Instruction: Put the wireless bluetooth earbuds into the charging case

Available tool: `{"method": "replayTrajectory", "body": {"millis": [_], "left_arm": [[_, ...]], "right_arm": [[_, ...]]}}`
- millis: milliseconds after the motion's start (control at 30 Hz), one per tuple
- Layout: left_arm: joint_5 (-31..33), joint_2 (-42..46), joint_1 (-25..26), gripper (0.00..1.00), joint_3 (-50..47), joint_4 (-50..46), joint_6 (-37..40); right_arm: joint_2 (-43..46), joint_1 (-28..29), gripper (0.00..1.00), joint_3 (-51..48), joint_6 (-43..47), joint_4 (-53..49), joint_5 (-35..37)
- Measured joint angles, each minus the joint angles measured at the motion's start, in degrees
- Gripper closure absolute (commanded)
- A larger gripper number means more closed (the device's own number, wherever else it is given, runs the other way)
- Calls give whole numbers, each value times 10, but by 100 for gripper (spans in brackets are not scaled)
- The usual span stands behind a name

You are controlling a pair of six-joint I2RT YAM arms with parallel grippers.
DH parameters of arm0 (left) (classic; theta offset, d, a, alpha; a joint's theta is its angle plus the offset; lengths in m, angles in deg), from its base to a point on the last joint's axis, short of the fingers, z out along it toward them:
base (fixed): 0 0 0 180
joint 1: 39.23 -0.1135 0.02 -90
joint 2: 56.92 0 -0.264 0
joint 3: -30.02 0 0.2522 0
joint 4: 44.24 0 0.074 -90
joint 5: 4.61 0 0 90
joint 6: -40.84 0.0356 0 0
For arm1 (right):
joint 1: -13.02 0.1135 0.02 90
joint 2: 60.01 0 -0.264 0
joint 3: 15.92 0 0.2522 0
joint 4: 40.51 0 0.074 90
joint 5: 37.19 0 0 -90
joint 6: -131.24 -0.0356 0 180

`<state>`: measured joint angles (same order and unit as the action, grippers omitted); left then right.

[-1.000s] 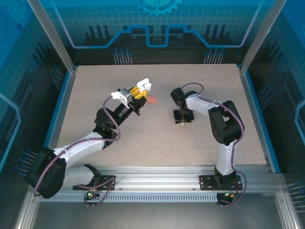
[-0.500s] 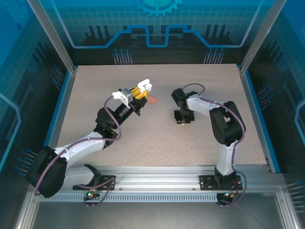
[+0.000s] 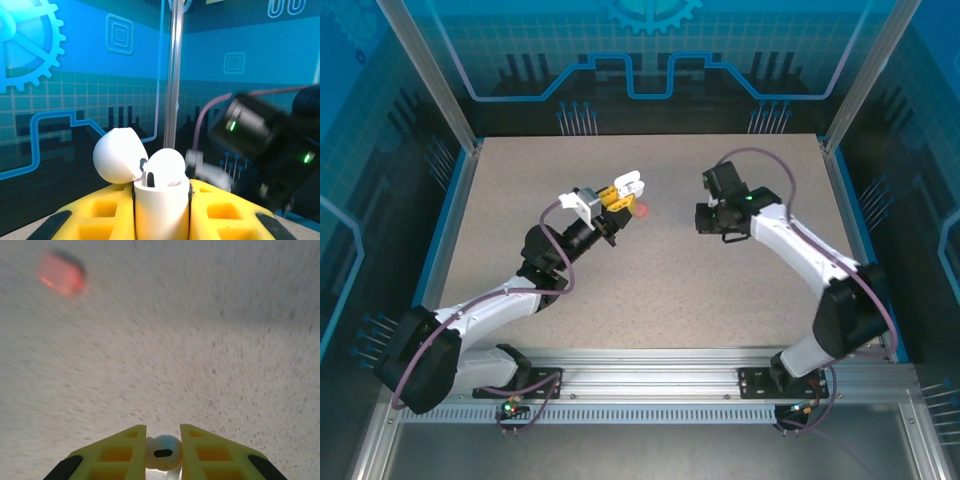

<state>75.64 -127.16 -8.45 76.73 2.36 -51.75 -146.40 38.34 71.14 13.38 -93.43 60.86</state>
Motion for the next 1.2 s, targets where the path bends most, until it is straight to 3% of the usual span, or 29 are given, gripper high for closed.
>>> {"method": "replayTrajectory", "body": {"millis": [300,500,733,1200], "left_arm": [[-79,-20,0,100,16,-22,15],[-95,-52,1,100,51,-28,14],[-91,-88,6,100,100,-31,-5],[-90,-89,7,100,114,-34,-34]], "right_arm": [[102,3,80,97,51,59,-29],[122,41,80,153,103,111,-53],[121,80,80,151,152,156,-82],[122,92,80,73,191,235,-118]]}}
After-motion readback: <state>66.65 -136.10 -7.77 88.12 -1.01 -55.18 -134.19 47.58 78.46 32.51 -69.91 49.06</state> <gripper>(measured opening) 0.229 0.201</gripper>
